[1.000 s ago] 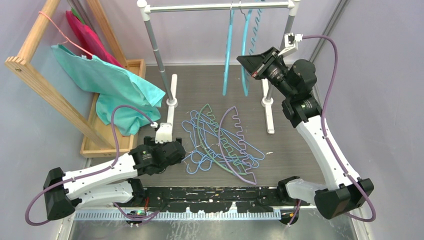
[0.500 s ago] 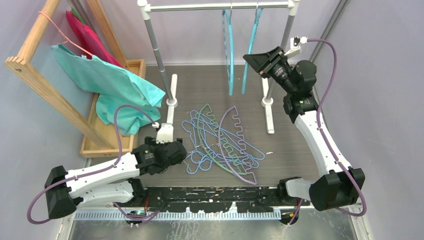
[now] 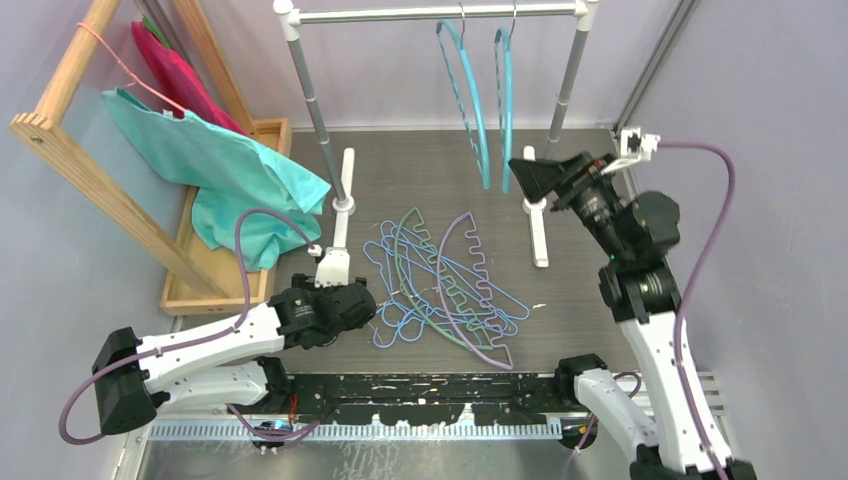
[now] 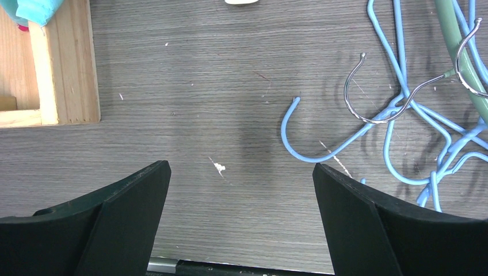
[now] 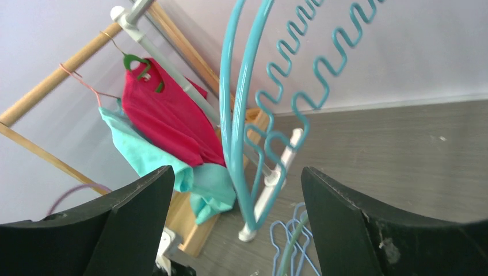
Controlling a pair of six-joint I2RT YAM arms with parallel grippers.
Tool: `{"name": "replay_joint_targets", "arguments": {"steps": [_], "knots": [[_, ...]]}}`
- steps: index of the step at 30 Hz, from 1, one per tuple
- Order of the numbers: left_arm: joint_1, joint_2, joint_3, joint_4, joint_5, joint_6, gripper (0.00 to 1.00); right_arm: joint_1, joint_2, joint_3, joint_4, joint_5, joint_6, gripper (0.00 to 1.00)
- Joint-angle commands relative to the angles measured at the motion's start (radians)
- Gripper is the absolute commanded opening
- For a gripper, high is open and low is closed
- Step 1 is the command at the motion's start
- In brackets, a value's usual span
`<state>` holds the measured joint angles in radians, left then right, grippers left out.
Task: Organize the hangers
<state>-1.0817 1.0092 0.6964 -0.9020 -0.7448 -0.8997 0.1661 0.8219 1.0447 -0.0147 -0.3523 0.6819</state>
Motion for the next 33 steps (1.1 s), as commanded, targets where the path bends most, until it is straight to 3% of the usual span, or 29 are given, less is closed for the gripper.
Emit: {"name": "replay_joint_targets", "arguments": {"steps": [1, 5, 12, 16, 24, 33], "knots": [[-0.003, 0.005, 0.013, 0.011, -0.023, 0.004, 0.98, -0.002, -0.121, -0.087, -0.224, 0.06, -0.126, 0.87], [-0.003, 0.009, 0.003, 0.021, -0.021, -0.003, 0.98, 0.009, -0.231, -0.213, -0.384, 0.047, -0.19, 0.83], [0.0, 0.044, -0.001, 0.067, -0.001, -0.017, 0.98, 0.165, -0.263, -0.414, -0.479, 0.058, -0.263, 0.57], [0.0, 0.098, 0.02, 0.071, 0.007, -0.021, 0.98, 0.342, -0.178, -0.428, -0.456, 0.156, -0.276, 0.53], [0.0, 0.163, 0.048, 0.059, 0.013, -0.024, 0.98, 0.814, 0.166, -0.421, -0.293, 0.557, -0.195, 0.54], [-0.001, 0.062, 0.006, 0.062, 0.015, -0.037, 0.98, 0.834, 0.392, -0.431, -0.107, 0.613, -0.2, 0.53]]}}
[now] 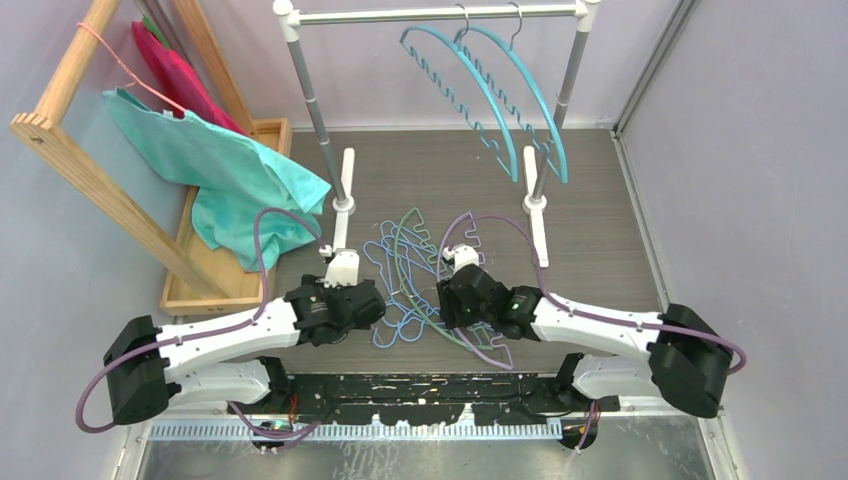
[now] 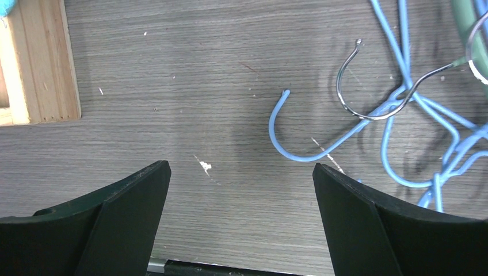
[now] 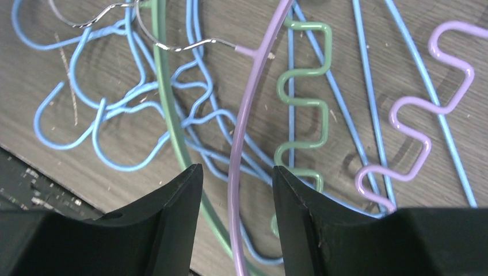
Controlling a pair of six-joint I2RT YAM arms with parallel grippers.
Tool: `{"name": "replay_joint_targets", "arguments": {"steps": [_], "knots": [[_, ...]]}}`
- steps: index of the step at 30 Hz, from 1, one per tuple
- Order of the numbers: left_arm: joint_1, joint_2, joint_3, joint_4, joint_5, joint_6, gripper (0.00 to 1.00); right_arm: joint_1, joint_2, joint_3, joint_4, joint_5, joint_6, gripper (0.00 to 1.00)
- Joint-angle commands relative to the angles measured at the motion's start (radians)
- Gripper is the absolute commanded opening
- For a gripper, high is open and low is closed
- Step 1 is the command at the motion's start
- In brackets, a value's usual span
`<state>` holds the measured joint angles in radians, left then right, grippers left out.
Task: Organize the hangers
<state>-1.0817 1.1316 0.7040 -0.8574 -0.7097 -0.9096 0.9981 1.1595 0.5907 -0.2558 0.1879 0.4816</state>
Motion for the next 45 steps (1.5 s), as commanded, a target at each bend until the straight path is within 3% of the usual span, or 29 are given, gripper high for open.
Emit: {"name": "replay_joint_targets", "arguments": {"steps": [1, 6, 8, 12, 14, 23, 29, 35, 39, 45], "knots": [[0.0, -0.067, -0.008, 0.024, -0.019, -0.026, 0.98, 0.002, 0.074, 0.023, 0.151, 0.077, -0.005, 0.53], [0.0, -0.059, -0.014, 0.029, -0.013, -0.027, 0.98, 0.001, 0.147, 0.011, 0.207, 0.077, -0.016, 0.43], [0.0, -0.043, -0.01, 0.029, -0.013, -0.028, 0.98, 0.001, 0.163, 0.007, 0.217, 0.067, -0.012, 0.35], [0.0, -0.027, 0.002, 0.026, -0.013, -0.032, 0.98, 0.002, 0.129, 0.002, 0.205, 0.068, 0.007, 0.09], [0.0, -0.031, 0.003, 0.019, -0.016, -0.037, 0.98, 0.0, 0.078, 0.009, 0.187, 0.077, 0.028, 0.02], [0.0, -0.056, -0.021, 0.022, -0.023, -0.048, 0.98, 0.001, -0.052, 0.227, 0.132, 0.13, 0.047, 0.01], [-0.001, -0.065, -0.009, 0.004, -0.04, -0.056, 0.98, -0.005, 0.054, 0.437, 0.177, 0.086, 0.042, 0.01], [0.0, -0.05, 0.016, -0.034, -0.073, -0.064, 0.98, -0.017, 0.181, 0.623, 0.239, -0.076, 0.066, 0.01], [0.0, -0.045, 0.023, -0.036, -0.078, -0.055, 0.98, -0.02, 0.226, 0.733, 0.245, -0.081, 0.032, 0.01], [0.0, -0.057, 0.033, -0.036, -0.08, -0.039, 0.98, -0.086, 0.308, 0.923, 0.268, -0.182, 0.05, 0.01]]}}
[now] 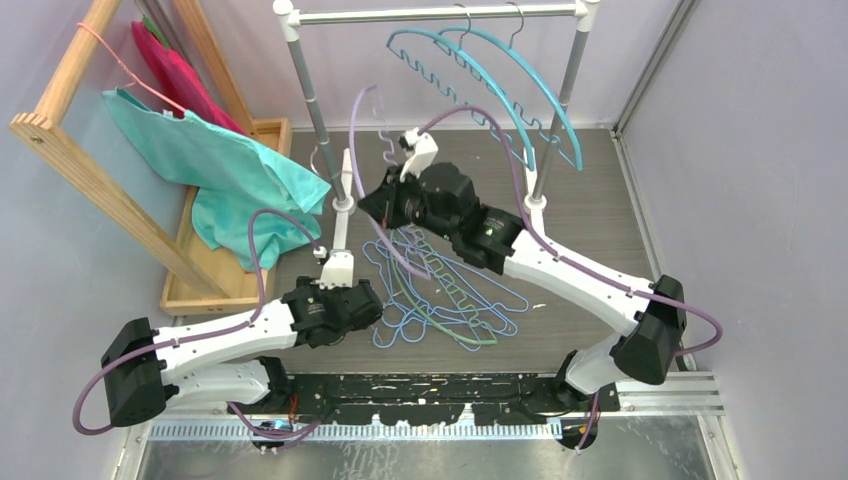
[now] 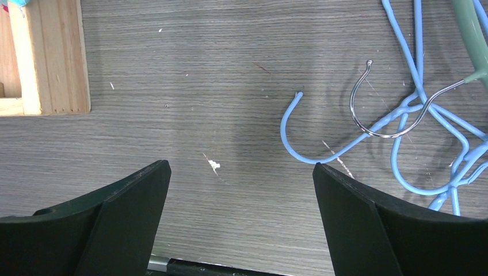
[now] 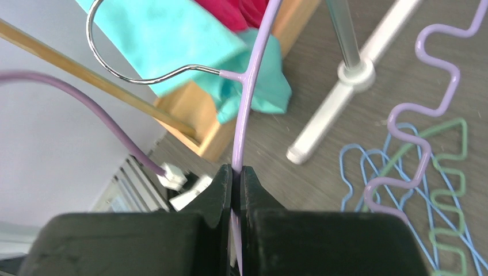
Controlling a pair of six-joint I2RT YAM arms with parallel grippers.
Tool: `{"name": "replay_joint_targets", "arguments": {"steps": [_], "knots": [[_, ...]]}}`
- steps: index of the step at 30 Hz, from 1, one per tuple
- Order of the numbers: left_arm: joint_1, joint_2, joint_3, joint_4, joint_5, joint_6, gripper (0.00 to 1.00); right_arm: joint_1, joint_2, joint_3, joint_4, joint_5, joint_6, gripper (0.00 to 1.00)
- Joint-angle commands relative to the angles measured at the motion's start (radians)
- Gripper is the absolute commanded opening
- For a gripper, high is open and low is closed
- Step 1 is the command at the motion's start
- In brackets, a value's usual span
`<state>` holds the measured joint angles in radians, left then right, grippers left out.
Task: Organize the hangers
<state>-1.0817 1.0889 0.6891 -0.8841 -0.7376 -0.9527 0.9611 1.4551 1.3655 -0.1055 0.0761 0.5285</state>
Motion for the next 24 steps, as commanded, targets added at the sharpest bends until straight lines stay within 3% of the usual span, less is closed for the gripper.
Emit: {"name": "replay_joint_targets", "arguments": {"steps": [1, 11, 24], "knots": [[0.0, -0.014, 0.054, -0.014, -0.056, 0.004, 0.98, -0.064, 0.029, 0.172, 0.129, -0.093, 0.017, 0.01], [0.0, -0.027, 0.058, -0.043, -0.071, 0.006, 0.98, -0.125, 0.205, 0.46, 0.201, -0.291, 0.116, 0.01], [0.0, -0.057, 0.039, -0.055, -0.079, 0.007, 0.98, -0.16, 0.345, 0.618, 0.354, -0.229, 0.266, 0.01]]}}
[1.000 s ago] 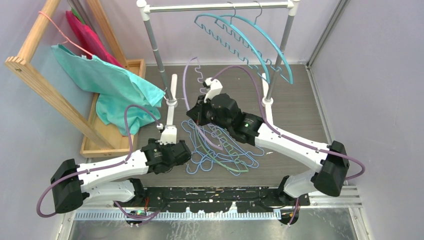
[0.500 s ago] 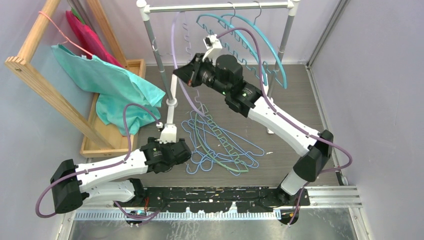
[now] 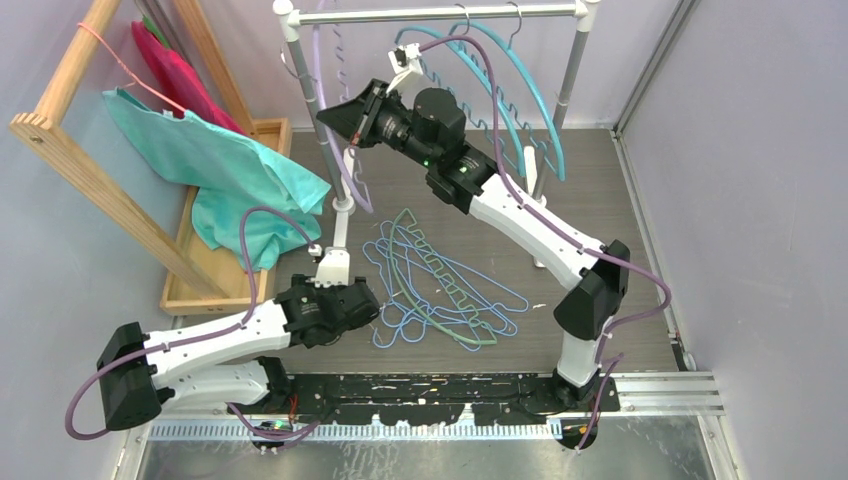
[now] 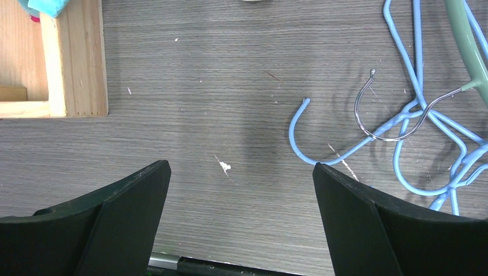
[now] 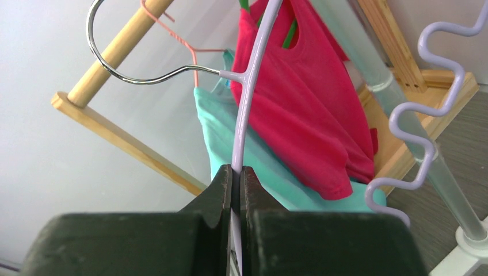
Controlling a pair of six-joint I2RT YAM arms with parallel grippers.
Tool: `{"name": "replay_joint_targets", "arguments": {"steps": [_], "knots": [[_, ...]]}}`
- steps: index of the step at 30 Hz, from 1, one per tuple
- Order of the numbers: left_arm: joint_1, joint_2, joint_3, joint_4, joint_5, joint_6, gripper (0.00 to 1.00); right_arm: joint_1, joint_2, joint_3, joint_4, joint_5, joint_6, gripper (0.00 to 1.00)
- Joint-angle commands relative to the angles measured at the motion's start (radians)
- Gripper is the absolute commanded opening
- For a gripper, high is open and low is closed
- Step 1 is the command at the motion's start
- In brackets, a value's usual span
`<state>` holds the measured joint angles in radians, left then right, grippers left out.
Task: Organize the hangers
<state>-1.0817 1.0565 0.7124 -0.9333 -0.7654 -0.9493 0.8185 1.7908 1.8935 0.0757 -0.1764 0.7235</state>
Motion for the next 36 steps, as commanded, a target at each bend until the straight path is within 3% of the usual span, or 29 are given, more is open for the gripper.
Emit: {"name": "replay_joint_targets", "arguments": {"steps": [1, 14, 26, 28, 29, 32, 36], "knots": [[0.0, -0.026, 0.017, -0.007, -0.051, 0.004, 0.98, -0.019, 0.023, 0.109, 0.176, 0.037, 0.076, 0.01], [0.0, -0.046, 0.033, -0.025, -0.034, 0.017, 0.98, -0.02, 0.176, 0.24, 0.226, 0.233, 0.175, 0.01], [0.0, -0.054, 0.03, -0.018, -0.02, 0.028, 0.98, -0.03, 0.206, 0.25, 0.205, 0.349, 0.202, 0.01], [0.0, -0.055, 0.029, -0.015, -0.018, 0.031, 0.98, -0.034, 0.209, 0.242, 0.191, 0.351, 0.214, 0.08], [0.0, -0.057, 0.027, -0.011, -0.018, 0.033, 0.98, -0.036, 0.207, 0.227, 0.173, 0.352, 0.217, 0.19], [0.0, -0.058, 0.025, -0.009, -0.015, 0.033, 0.98, -0.037, 0.185, 0.174, 0.188, 0.35, 0.221, 0.35], [0.0, -0.065, 0.022, -0.007, -0.012, 0.034, 0.98, -0.038, 0.141, 0.103, 0.211, 0.344, 0.196, 0.51]]}}
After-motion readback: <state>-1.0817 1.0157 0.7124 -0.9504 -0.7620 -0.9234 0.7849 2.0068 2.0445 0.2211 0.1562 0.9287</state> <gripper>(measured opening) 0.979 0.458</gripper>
